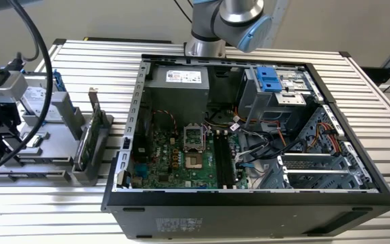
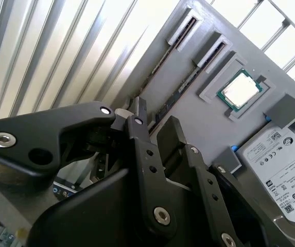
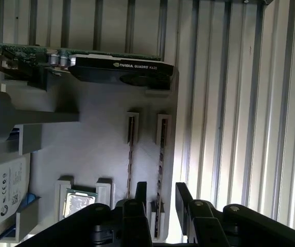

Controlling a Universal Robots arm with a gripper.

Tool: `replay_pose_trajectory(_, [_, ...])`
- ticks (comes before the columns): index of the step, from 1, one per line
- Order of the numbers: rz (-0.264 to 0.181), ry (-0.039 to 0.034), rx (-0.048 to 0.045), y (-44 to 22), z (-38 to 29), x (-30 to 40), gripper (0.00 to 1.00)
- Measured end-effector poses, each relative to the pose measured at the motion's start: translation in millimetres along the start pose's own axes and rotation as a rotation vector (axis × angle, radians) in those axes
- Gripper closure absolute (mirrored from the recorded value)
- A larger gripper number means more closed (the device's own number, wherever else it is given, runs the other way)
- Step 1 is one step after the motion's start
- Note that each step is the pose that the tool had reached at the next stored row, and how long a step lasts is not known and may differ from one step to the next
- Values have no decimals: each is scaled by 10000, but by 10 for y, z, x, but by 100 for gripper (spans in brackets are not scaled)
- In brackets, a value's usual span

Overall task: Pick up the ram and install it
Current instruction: 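Pick up the ram and move it above insertion slot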

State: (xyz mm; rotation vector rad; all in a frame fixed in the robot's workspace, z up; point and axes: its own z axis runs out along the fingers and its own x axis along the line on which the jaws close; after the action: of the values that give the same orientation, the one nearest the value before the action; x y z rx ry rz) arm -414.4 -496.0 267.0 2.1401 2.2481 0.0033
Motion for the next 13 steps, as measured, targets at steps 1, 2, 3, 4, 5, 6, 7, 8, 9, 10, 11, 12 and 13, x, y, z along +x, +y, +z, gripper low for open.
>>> replay_pose_trajectory(1, [0,0,0,0,4,0,0])
replay_pose_trajectory(2, [0,0,0,0,7,0,0])
replay_pose_trajectory(3, [-1,0,0,0,10,0,0])
replay_pose_trajectory(4, [-1,-1,1,0,14,1,0])
replay_pose_trajectory(5, [-1,0,0,0,18,1,0])
replay_pose_trajectory(6, [-1,0,-1,0,22,1,0])
replay_pose_trajectory(7, [-1,0,0,0,25,2,0])
replay_pose_trajectory(8, [-1,0,0,0,28,2,0])
replay_pose_trajectory(9, [-1,0,0,0,32,2,0])
replay_pose_trajectory(10, [-1,0,0,0,35,3,0])
replay_pose_trajectory(11, [-1,-1,0,-1,38,3,0])
replay_pose_trajectory(12, [-1,0,0,-1,42,3,0])
replay_pose_trajectory(13, [0,0,0,-1,46,3,0])
